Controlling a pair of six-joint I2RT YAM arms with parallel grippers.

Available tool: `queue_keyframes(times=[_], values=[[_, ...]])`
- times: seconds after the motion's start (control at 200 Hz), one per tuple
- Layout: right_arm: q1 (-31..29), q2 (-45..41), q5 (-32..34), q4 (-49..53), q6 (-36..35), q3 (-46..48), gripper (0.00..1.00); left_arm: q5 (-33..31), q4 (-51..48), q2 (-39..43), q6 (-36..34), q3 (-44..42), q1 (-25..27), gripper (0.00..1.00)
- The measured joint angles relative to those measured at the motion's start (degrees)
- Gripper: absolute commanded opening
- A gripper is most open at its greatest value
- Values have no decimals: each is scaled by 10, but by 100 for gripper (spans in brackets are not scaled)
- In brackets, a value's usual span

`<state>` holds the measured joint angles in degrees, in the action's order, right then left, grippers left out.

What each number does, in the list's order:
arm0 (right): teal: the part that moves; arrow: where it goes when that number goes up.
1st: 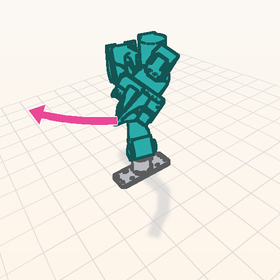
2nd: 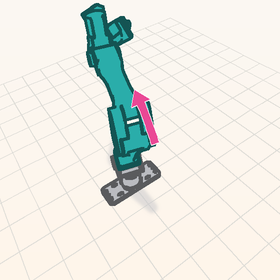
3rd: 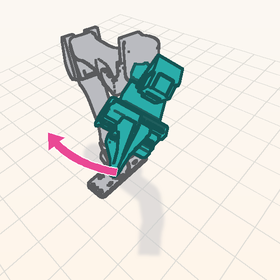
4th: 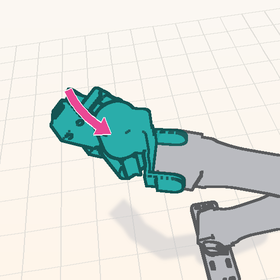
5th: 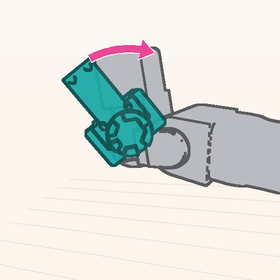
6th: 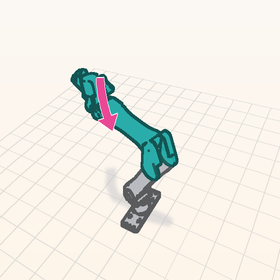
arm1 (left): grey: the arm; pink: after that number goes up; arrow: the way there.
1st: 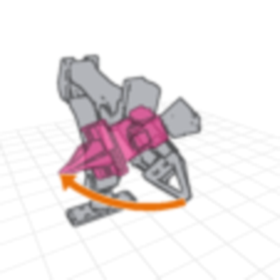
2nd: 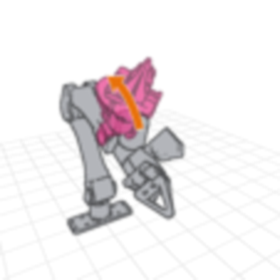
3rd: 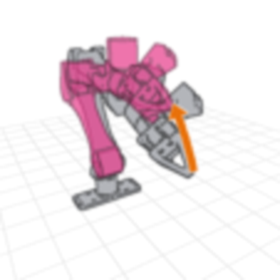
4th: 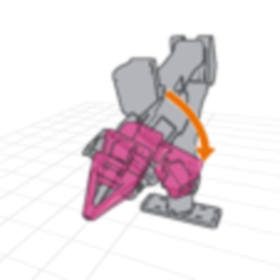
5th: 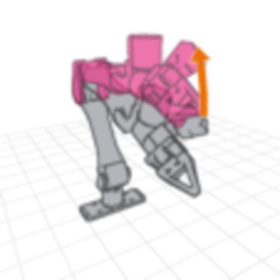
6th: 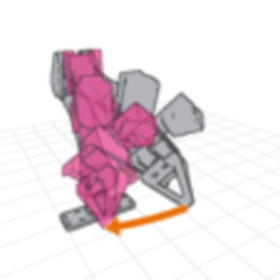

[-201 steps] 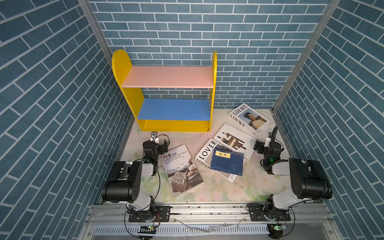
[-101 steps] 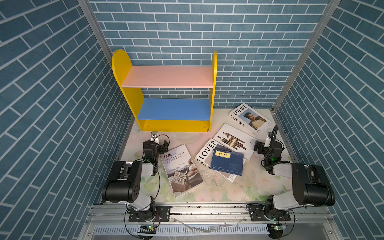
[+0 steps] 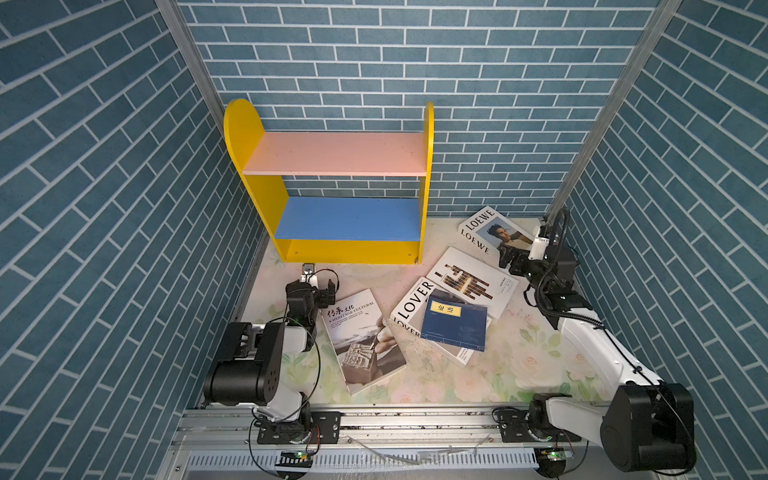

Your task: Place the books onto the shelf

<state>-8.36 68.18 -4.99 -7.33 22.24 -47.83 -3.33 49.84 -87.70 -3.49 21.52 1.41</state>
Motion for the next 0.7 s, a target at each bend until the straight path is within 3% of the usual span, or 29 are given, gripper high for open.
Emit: queue_keyframes(times=[0.26, 0.42, 0.61, 0.695], values=[[-136, 4, -36, 71, 185, -59, 99, 0, 0, 0, 0, 0, 0, 100], [-216, -22, -38, 86, 216, -60, 99, 0, 0, 0, 0, 0, 0, 99], [-227, -41, -72, 48, 247, -58, 99, 0, -2, 1, 0, 0, 0, 100], [-227, -41, -75, 43, 249, -57, 99, -2, -58, 26, 0, 15, 0, 100]])
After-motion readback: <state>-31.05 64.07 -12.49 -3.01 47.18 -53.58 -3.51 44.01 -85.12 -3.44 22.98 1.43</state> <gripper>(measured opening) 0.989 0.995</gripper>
